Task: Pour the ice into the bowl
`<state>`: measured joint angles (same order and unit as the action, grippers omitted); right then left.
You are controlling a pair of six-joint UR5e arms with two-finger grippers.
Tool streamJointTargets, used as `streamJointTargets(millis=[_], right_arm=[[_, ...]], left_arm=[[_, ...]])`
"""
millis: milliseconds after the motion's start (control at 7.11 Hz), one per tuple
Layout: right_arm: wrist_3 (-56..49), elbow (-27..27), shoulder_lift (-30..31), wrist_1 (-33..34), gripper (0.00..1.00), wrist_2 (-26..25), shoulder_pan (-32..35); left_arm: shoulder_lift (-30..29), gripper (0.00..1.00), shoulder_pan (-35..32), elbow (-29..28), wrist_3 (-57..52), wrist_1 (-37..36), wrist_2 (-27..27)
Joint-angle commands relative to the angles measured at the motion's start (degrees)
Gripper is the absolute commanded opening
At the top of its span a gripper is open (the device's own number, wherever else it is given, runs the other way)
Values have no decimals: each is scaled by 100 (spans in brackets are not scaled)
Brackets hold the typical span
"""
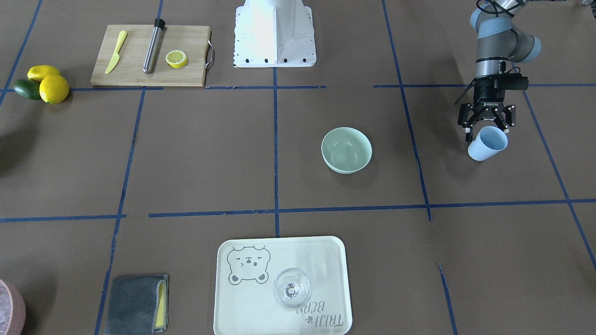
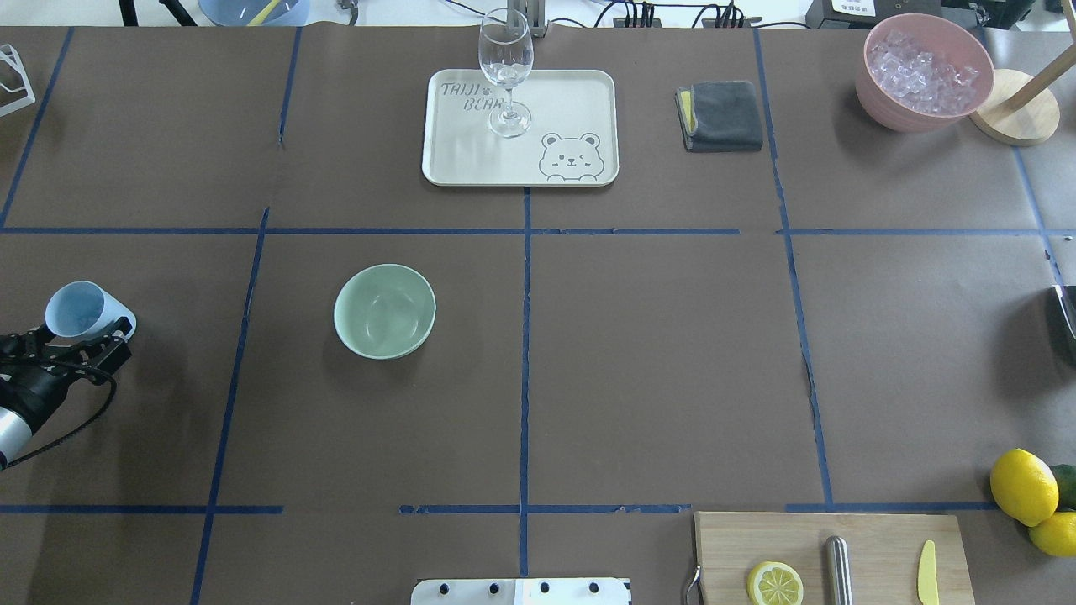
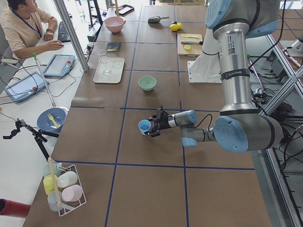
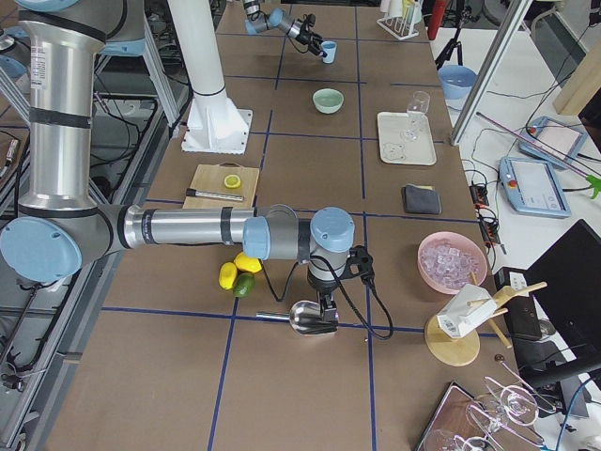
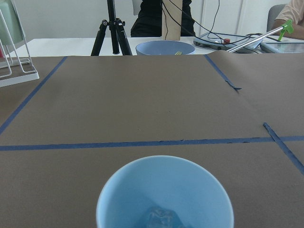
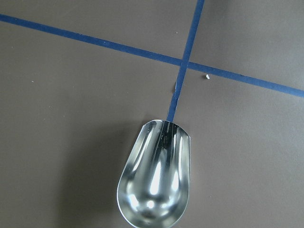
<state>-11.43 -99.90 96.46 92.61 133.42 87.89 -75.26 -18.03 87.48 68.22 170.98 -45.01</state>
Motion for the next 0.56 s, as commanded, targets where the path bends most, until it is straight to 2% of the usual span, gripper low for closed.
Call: streamJointTargets(millis=[0, 422], right_arm=[[0, -4, -5, -6, 100, 0, 0], [0, -4, -14, -6, 100, 0, 0]], left_arm=[[-59, 100, -130, -37, 8, -12, 1], [-304, 100, -201, -317, -1, -20, 10]])
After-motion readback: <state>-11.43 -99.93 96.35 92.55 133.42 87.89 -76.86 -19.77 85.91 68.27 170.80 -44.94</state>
